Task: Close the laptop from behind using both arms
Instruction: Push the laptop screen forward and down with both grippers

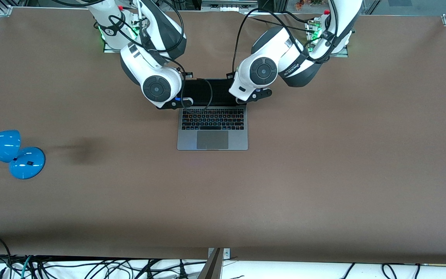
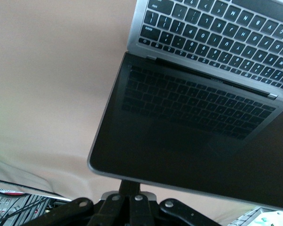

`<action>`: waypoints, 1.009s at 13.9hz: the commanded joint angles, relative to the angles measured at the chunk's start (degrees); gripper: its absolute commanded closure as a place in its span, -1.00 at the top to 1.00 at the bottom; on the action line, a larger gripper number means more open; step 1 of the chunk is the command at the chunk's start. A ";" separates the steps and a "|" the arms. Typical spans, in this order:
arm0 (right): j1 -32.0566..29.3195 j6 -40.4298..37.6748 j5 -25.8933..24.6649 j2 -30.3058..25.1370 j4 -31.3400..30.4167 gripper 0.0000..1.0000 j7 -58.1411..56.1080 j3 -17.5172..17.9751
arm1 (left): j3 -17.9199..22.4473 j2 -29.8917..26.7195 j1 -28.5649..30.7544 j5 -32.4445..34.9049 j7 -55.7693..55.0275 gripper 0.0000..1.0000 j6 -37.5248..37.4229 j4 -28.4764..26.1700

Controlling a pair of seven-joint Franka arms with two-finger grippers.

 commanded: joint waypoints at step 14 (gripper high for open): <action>-0.34 6.49 -0.54 -0.29 1.15 -1.00 -5.42 -2.20 | 0.57 5.17 -0.08 6.05 -1.30 -1.00 1.15 6.58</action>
